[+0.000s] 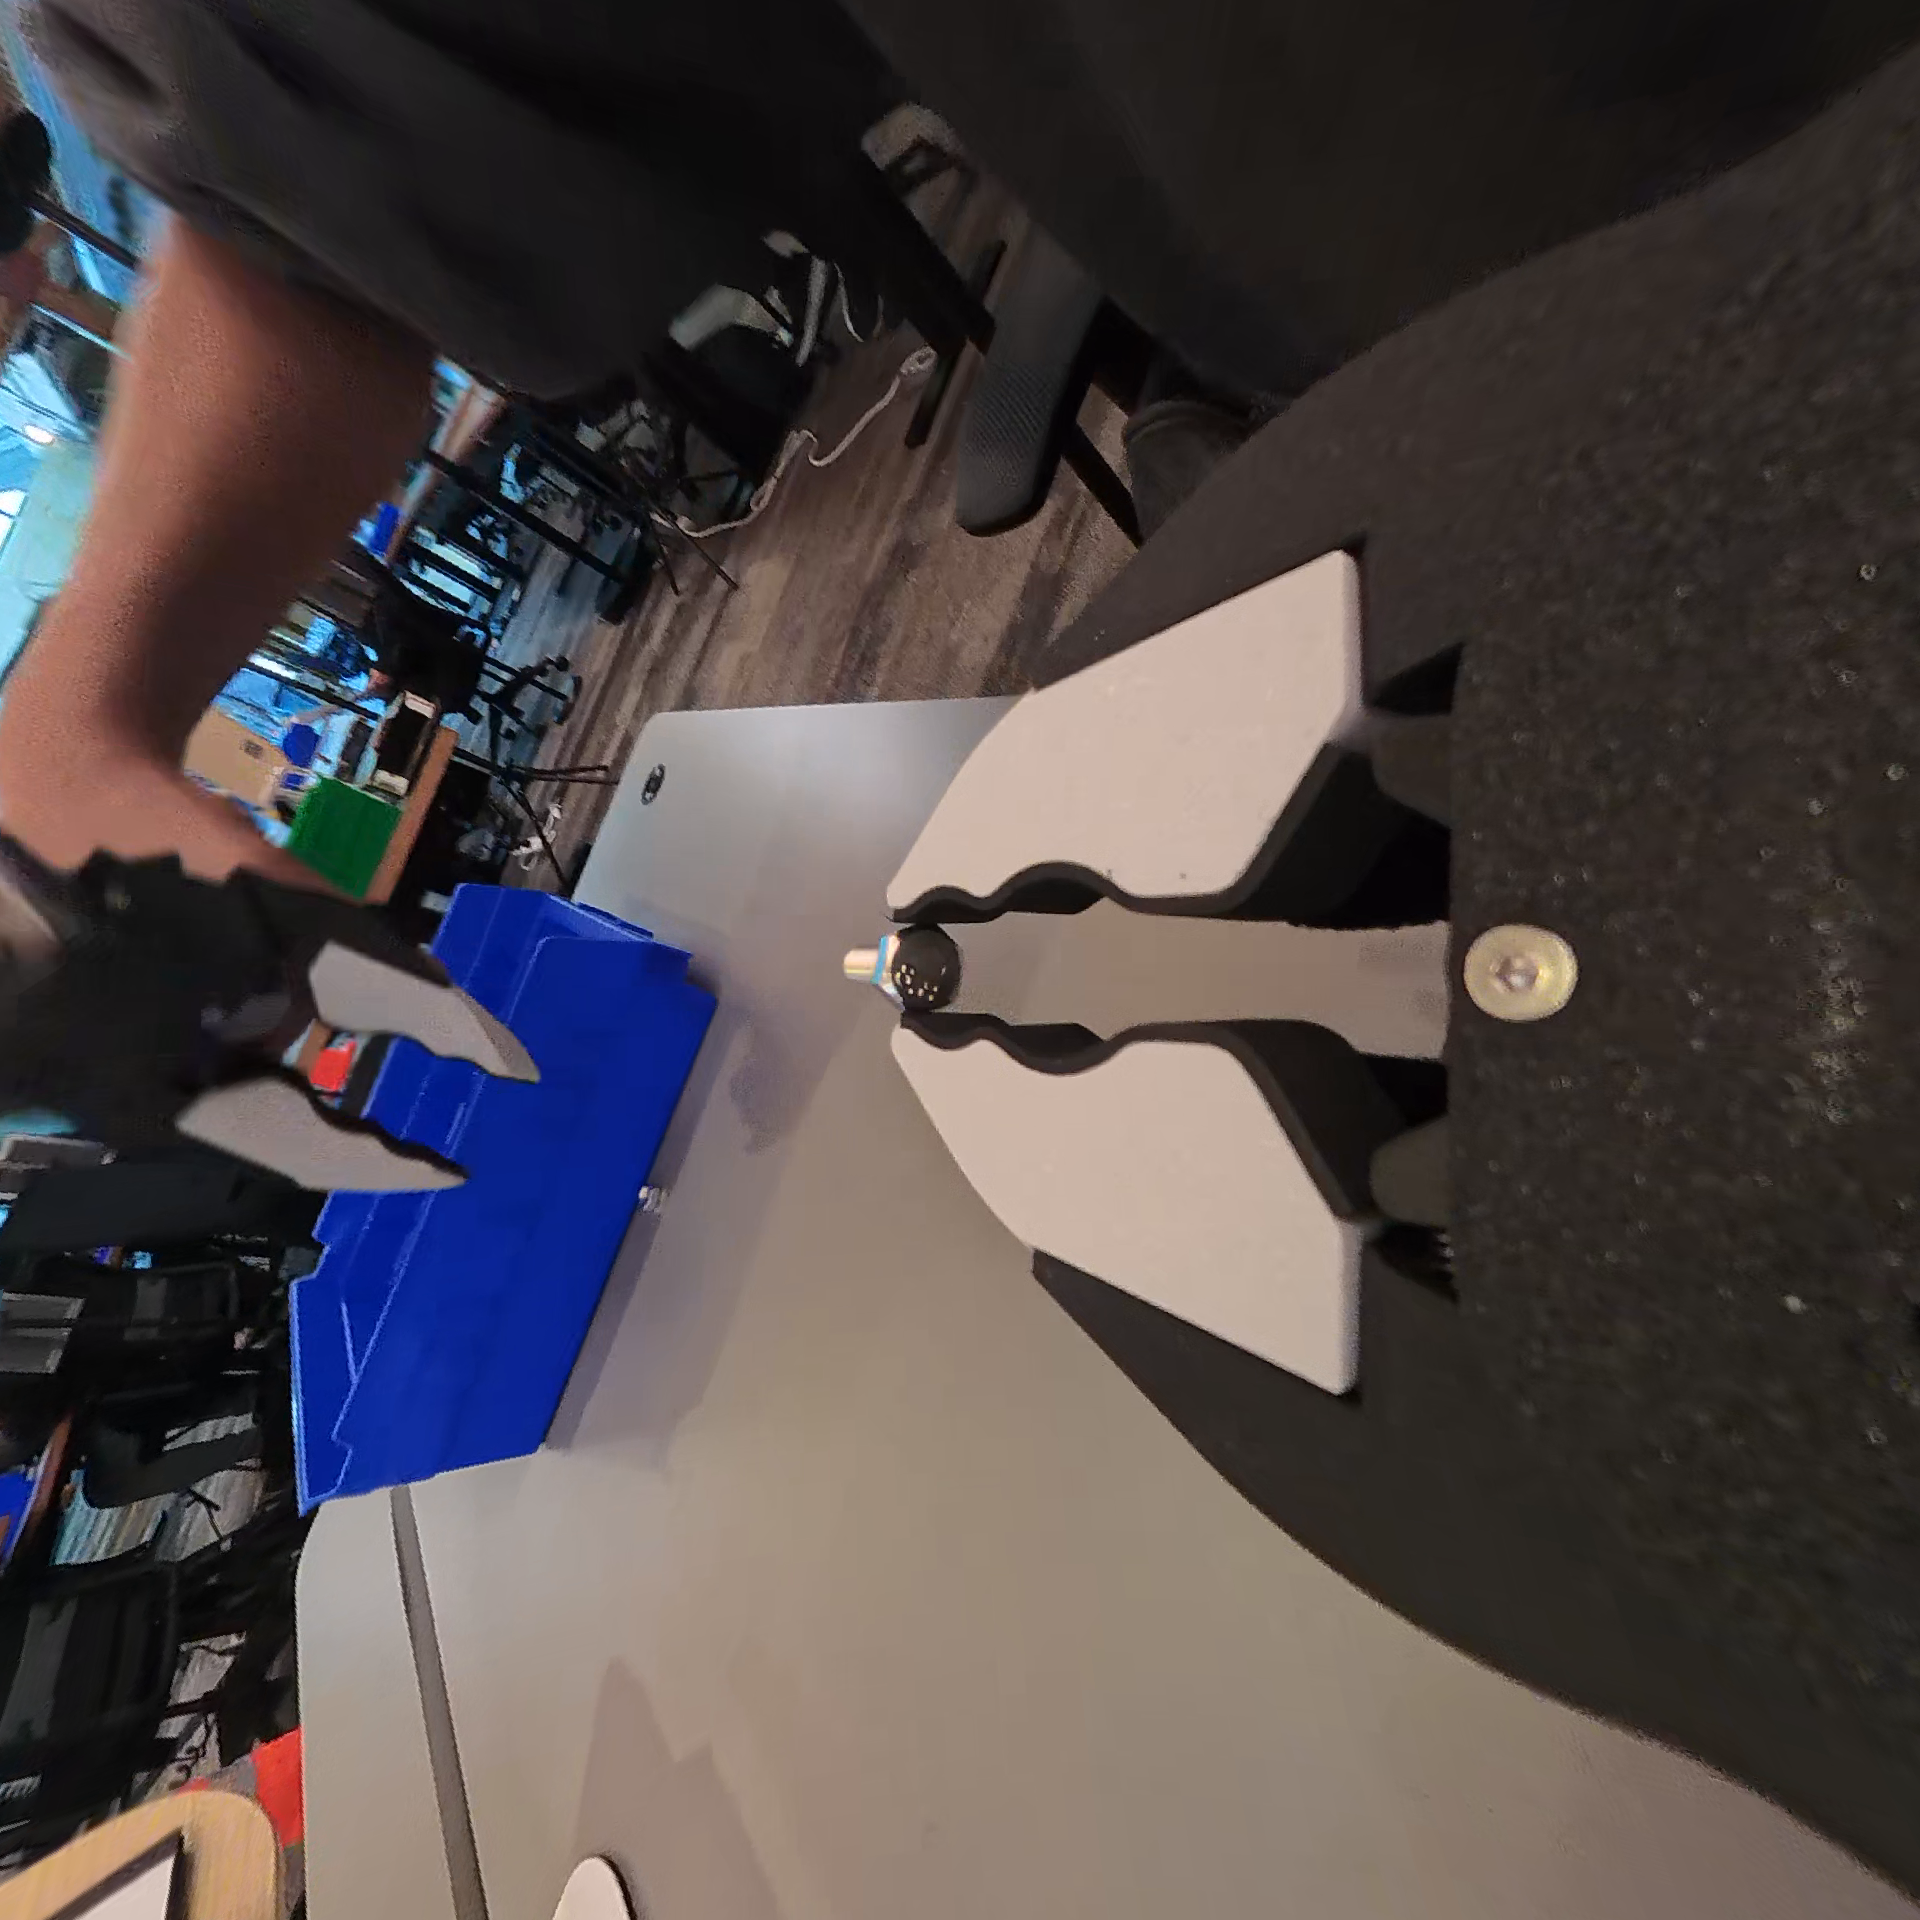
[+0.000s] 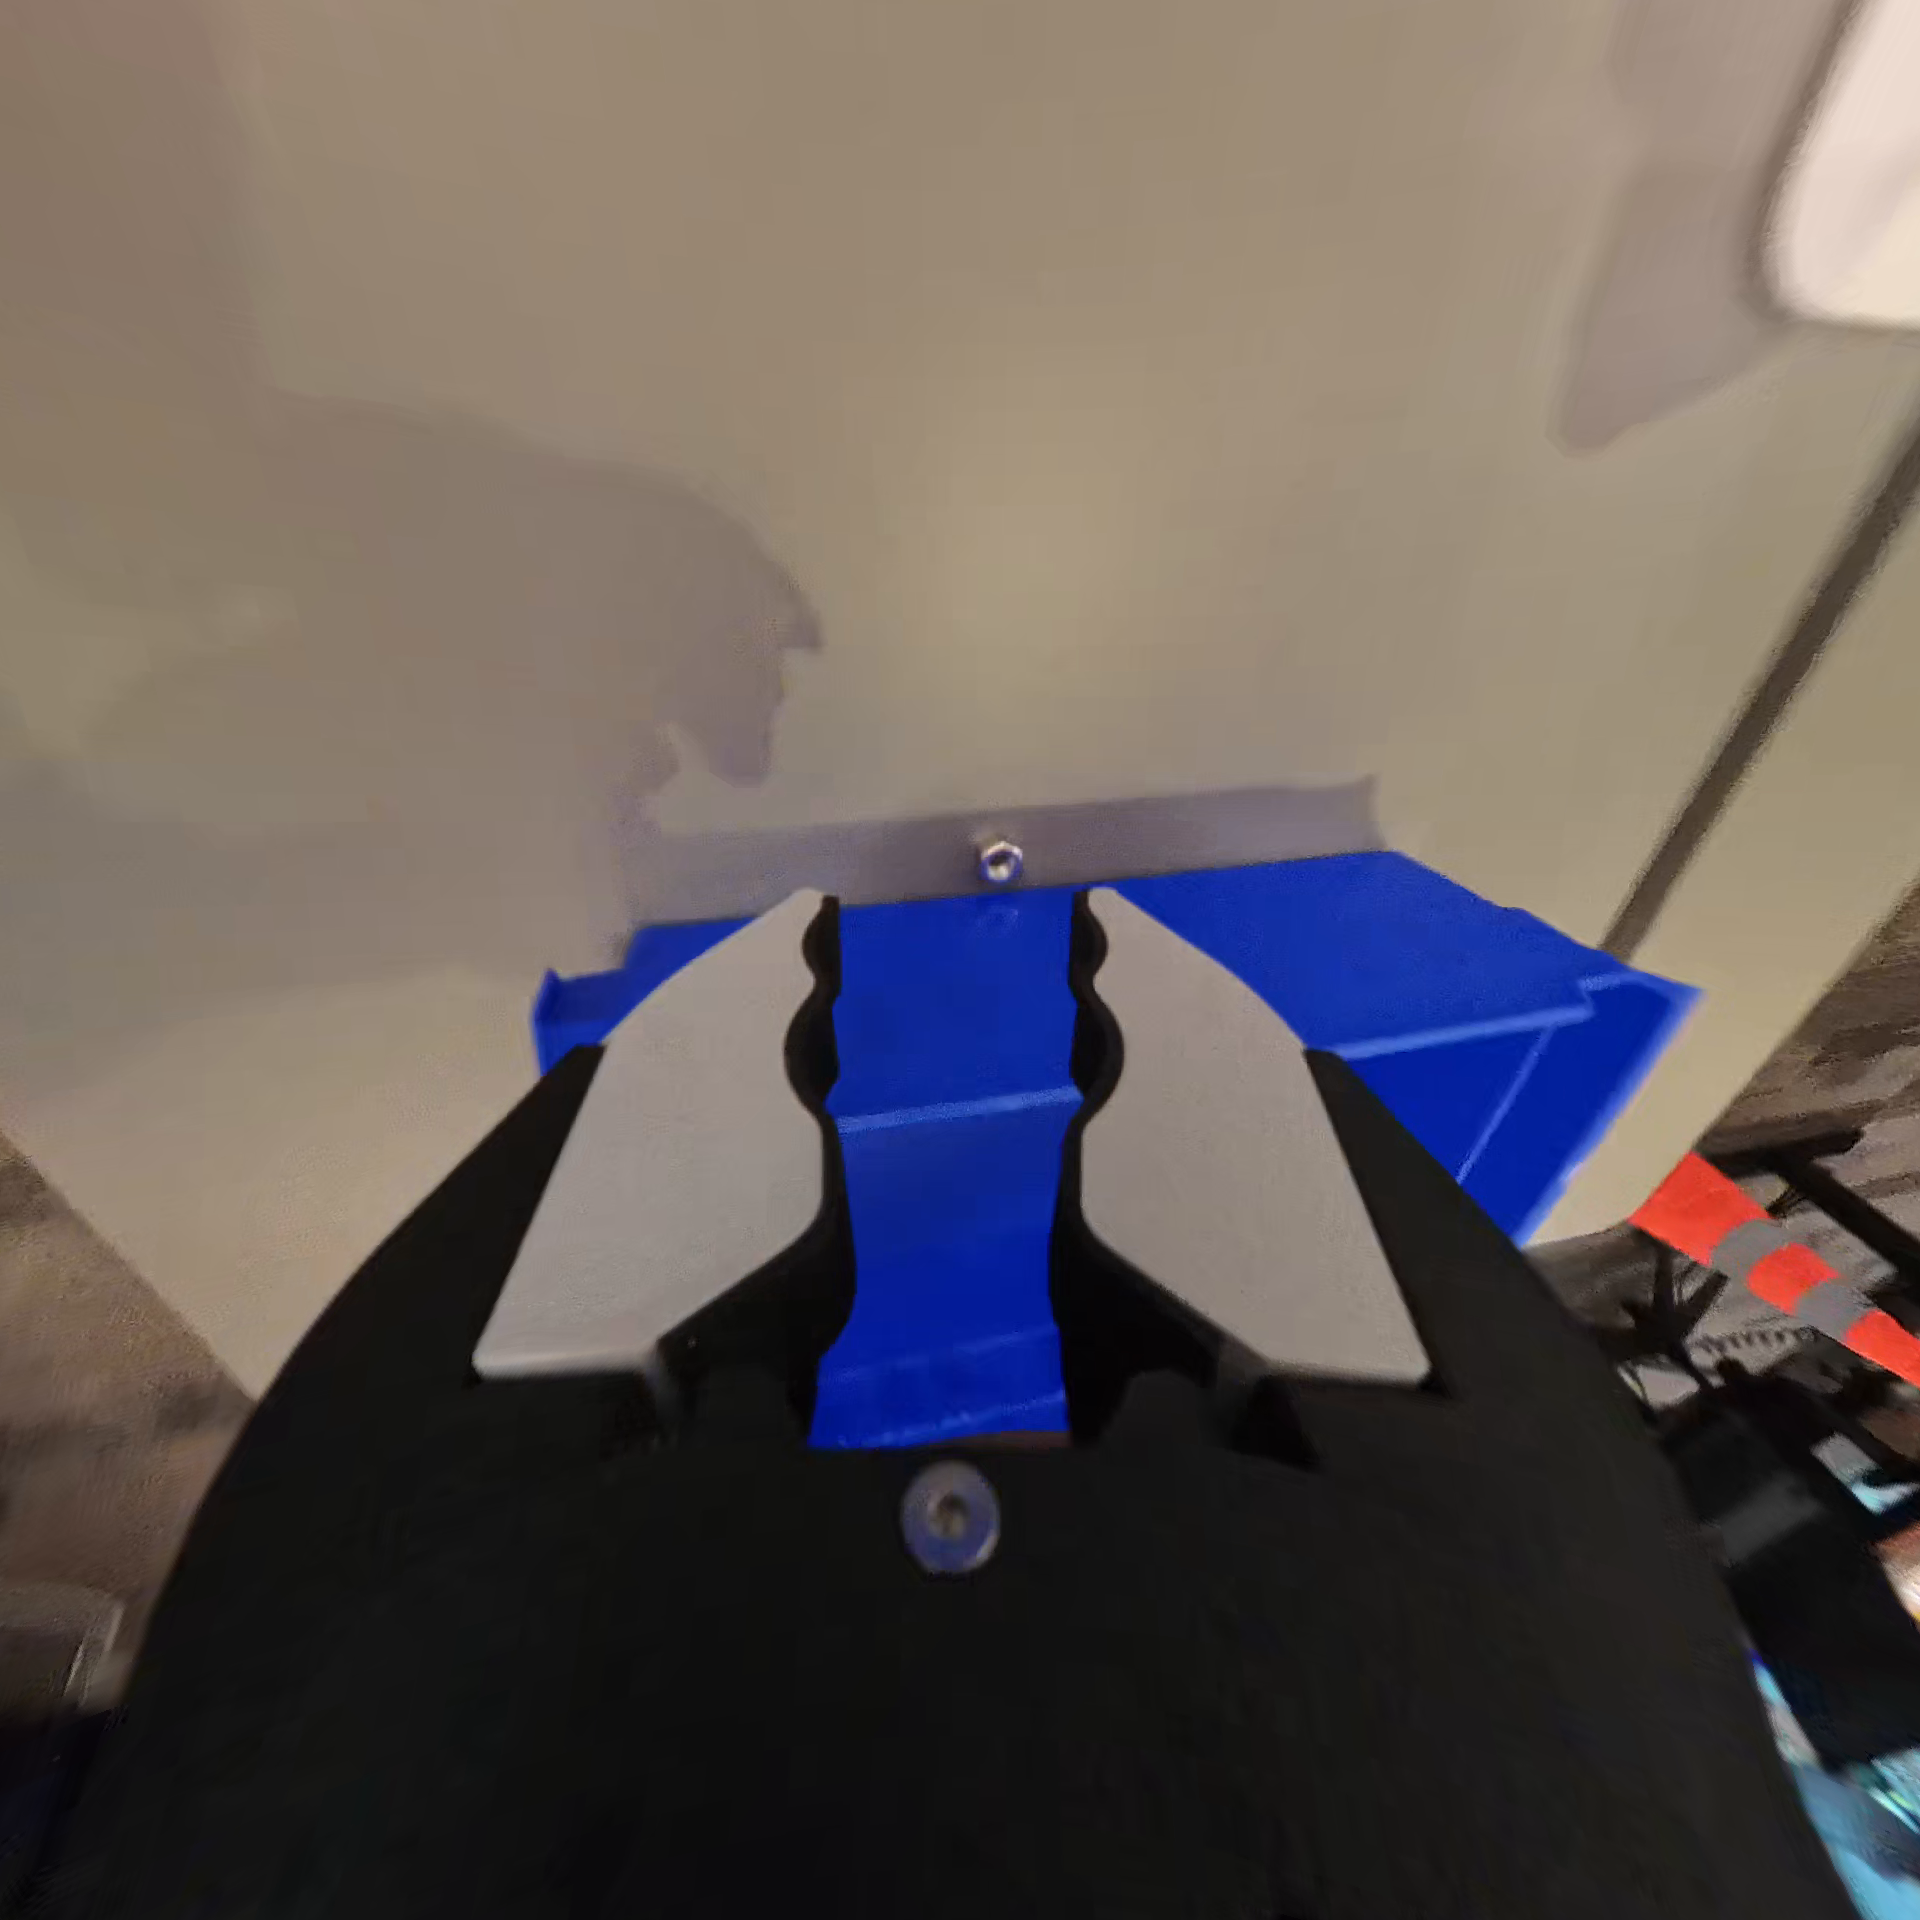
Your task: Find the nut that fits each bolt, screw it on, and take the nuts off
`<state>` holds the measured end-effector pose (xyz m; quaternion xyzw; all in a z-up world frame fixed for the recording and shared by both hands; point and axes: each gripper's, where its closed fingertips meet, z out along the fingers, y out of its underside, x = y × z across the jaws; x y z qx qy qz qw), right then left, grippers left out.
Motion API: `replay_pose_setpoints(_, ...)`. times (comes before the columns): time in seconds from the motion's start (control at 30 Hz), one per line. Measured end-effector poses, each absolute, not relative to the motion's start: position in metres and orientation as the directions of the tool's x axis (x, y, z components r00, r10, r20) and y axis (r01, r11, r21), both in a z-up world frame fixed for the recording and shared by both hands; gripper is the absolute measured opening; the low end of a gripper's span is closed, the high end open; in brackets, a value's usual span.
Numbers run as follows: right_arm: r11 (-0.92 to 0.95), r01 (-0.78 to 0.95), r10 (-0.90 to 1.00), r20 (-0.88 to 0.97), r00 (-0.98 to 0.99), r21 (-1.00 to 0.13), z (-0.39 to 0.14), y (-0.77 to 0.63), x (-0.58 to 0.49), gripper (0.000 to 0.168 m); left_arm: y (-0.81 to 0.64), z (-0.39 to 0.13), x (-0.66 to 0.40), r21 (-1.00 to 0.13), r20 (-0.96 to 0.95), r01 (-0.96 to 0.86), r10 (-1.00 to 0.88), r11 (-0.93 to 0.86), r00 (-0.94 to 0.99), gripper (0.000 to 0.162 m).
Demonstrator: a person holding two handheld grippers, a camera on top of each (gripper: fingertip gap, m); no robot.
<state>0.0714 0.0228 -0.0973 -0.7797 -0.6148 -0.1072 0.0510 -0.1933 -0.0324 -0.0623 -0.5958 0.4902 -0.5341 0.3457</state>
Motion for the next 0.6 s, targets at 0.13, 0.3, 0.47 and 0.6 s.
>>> replay_pose_setpoints(0.13, -0.182, 0.927, 0.982, 0.102, 0.156, 0.329, -0.139, 0.039, 0.095, 0.039, -0.036, -0.062, -0.192, -0.941, 0.253, -0.242, -0.966, -0.234, -0.050, 0.016)
replay_pose_setpoints(0.3, -0.188, 0.847, 0.981, 0.061, 0.183, 0.497, -0.163, 0.051, 0.110, 0.038, -0.035, -0.057, -0.199, -0.945, 0.254, -0.228, -0.966, -0.235, -0.056, 0.016)
replay_pose_setpoints(0.47, -0.164, 0.781, 0.985, 0.054, 0.164, 0.603, -0.181, 0.055, 0.116, 0.037, -0.032, -0.054, -0.204, -0.946, 0.266, -0.212, -0.962, -0.247, -0.066, 0.016)
replay_pose_setpoints(0.6, -0.145, 0.727, 0.988, 0.057, 0.145, 0.671, -0.189, 0.057, 0.122, 0.035, -0.034, -0.056, -0.205, -0.946, 0.257, -0.224, -0.964, -0.236, -0.070, 0.016)
